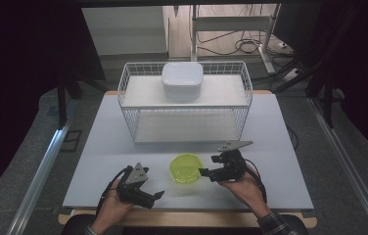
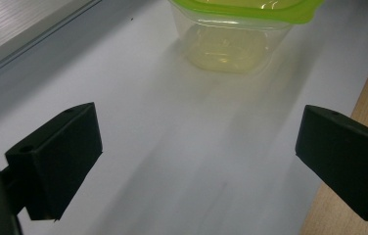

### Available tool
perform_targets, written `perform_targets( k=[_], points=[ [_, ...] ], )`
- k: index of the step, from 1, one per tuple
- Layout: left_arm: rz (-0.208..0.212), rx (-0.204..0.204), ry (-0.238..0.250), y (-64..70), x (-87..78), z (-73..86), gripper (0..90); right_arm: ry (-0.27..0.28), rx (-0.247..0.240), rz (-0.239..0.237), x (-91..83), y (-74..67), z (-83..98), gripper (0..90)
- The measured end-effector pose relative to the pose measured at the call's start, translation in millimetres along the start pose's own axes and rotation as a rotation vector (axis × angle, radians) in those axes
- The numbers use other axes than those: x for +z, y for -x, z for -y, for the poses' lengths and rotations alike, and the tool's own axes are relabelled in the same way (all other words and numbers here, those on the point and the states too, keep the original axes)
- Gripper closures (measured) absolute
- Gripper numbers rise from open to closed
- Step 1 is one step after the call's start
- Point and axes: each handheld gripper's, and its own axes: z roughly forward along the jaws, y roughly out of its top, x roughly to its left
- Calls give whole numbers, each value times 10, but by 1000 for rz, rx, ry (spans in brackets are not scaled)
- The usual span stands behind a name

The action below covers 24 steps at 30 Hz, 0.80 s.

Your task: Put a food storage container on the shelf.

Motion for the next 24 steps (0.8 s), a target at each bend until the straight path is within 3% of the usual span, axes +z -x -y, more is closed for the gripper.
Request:
perform_targets(
  k=[10,18,24],
  points=[
    [-3,3,-2,2,1,0,32,-2,129,-77,104,163,-42,379],
    [-4,8,-5,7,2,-1,32,-25,182,-104,206,244,-110,535],
    [-3,10,-4,10,2,-1,32,-42,238,-152,326,328,-148,612]
  ],
)
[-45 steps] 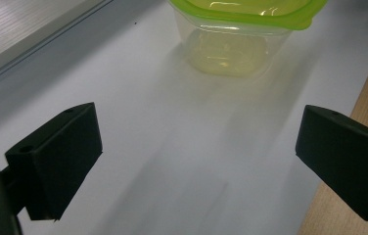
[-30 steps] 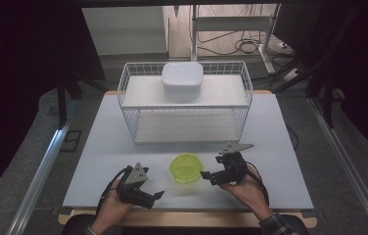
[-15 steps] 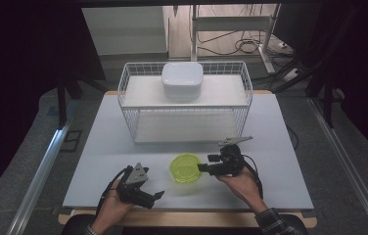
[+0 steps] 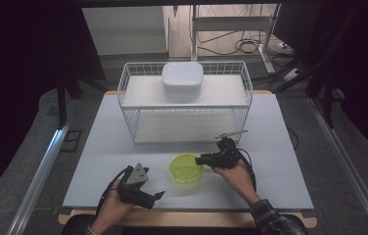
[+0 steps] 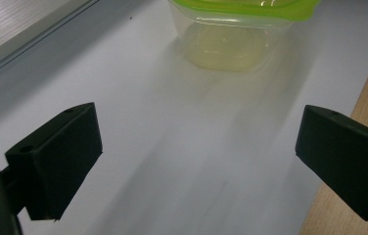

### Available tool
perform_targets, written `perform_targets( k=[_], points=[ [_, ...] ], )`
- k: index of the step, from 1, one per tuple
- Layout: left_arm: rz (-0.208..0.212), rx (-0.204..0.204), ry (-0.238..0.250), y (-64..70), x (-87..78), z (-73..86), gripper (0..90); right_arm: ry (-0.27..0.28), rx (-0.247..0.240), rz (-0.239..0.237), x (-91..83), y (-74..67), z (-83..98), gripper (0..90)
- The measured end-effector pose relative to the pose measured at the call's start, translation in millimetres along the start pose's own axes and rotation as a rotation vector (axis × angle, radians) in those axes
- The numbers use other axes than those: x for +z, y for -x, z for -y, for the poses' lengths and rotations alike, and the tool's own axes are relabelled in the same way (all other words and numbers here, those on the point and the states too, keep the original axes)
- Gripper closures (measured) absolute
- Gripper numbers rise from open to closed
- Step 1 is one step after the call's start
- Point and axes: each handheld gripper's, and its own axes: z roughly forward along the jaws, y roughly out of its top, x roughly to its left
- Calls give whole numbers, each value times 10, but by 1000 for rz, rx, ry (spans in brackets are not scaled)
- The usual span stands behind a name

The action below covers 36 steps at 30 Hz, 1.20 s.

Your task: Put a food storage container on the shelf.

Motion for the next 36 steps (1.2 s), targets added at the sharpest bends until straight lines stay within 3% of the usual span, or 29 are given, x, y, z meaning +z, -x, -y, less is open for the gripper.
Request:
perform_targets(
  k=[6,11,14,19,24,29,36],
  points=[
    [1,9,-7,3,0,-1,32,-15,25,-14,51,34,-44,692],
    [2,12,-8,6,2,-2,32,-36,72,-72,56,54,-65,792],
    [3,13,-9,6,2,-2,32,-53,75,-79,51,19,-76,800],
    [2,15,-10,7,3,-2,32,-44,117,-155,8,5,-85,818],
    [1,17,-9,10,4,-3,32,-25,107,-145,-33,-5,-91,822],
    [1,17,-10,10,4,-3,32,-5,123,-167,-77,-4,-98,828],
    [3,20,-12,18,7,-4,32,-5,94,-136,-66,25,-106,809]
  ],
)
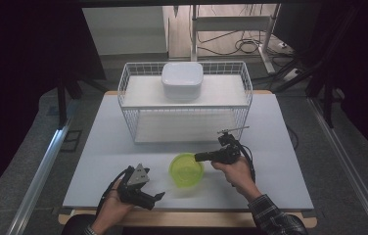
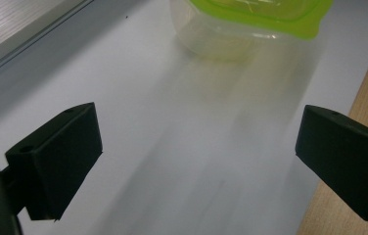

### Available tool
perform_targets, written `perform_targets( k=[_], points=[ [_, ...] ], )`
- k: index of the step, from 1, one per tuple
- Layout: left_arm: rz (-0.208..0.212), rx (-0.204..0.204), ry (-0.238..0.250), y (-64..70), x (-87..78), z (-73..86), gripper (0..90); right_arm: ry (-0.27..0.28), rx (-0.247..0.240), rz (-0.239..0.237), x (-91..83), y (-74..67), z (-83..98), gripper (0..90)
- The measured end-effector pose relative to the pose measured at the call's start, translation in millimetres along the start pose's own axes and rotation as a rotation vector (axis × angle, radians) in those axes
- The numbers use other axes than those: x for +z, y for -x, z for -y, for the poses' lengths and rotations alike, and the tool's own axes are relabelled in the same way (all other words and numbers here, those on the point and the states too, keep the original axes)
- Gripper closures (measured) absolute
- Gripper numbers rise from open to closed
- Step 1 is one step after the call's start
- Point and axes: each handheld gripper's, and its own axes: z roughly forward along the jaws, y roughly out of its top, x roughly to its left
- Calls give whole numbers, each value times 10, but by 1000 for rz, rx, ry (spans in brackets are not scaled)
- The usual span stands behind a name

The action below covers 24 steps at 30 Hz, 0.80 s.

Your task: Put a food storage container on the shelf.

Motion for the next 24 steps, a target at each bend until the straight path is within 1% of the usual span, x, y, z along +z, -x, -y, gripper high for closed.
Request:
perform_targets(
  k=[1,3,4,7,12,14,17,19,20,22,23,24],
  points=[
    [0,1,0,1,1,0,32,-3,-1,23,3,8,2,795],
    [1,2,-1,1,1,0,32,-8,-22,83,22,52,13,774],
    [1,2,-1,1,2,0,32,-13,-19,96,31,78,20,762],
    [2,2,-2,0,3,1,32,-7,1,104,37,132,32,728],
    [2,3,-3,3,5,1,32,2,-3,137,-6,78,43,635],
    [2,4,-4,3,5,1,32,0,3,157,-22,60,69,620],
    [3,5,-5,5,11,0,32,-4,28,146,-24,62,106,624],
    [4,7,-5,10,11,-1,32,-15,47,131,0,79,112,678],
    [4,7,-5,11,10,-2,32,-7,64,106,5,95,113,731],
    [5,7,-4,8,11,-1,32,-16,100,57,12,130,100,791],
    [4,6,-5,7,10,0,32,-21,107,32,13,139,93,801],
    [4,7,-4,7,9,1,32,-32,114,22,21,141,90,805]
  ],
)
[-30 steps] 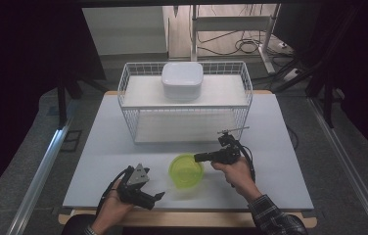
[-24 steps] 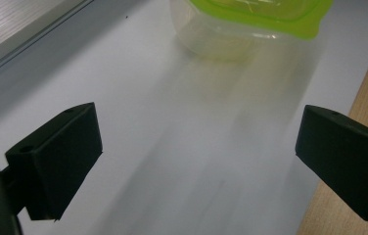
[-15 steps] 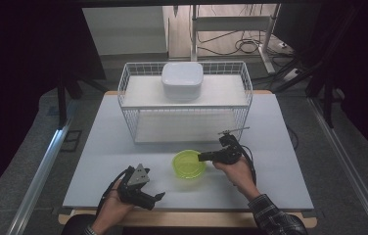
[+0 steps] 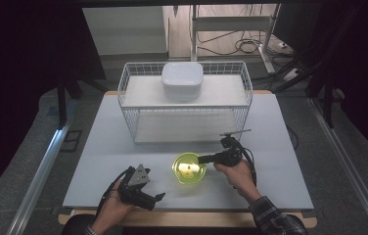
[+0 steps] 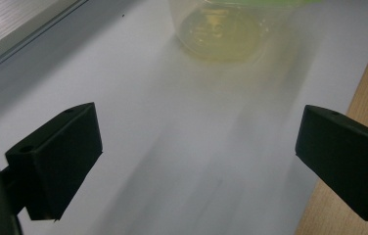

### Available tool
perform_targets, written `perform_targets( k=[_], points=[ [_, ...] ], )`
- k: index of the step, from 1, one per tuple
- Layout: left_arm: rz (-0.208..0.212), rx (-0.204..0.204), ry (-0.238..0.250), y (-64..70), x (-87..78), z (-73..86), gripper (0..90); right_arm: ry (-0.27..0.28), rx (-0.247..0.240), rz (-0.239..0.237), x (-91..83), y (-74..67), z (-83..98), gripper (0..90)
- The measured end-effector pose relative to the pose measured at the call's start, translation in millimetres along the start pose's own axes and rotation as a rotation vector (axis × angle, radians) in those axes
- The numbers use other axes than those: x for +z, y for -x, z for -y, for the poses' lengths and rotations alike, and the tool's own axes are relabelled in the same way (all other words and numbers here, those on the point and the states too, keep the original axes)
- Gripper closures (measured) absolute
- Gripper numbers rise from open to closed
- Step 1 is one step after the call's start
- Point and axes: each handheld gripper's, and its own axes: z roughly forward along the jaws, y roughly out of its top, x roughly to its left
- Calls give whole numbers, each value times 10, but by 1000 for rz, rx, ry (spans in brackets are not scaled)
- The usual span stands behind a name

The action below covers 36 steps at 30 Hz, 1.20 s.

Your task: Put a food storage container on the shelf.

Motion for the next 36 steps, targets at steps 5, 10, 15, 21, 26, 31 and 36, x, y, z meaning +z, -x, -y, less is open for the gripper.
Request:
perform_targets(
  k=[5,10,15,21,26,31,36],
  points=[
    [0,0,2,-1,-4,0,32,-5,7,-27,-11,-18,-7,815],
    [-2,0,3,-3,-6,-2,32,14,21,-56,-47,-27,-15,817],
    [-16,-14,24,-17,-36,-6,32,60,9,-87,-145,-73,-52,816],
    [-23,-36,50,-41,-70,-7,32,120,-27,-98,-330,-226,-154,815],
    [-25,-30,47,-35,-69,-10,31,159,-56,-100,-481,-378,-269,815],
    [-25,-33,50,-41,-74,-8,32,195,-77,-107,-607,-504,-388,815],
    [-27,-29,46,-38,-73,-9,32,228,-94,-114,-709,-601,-510,815]
  ],
)
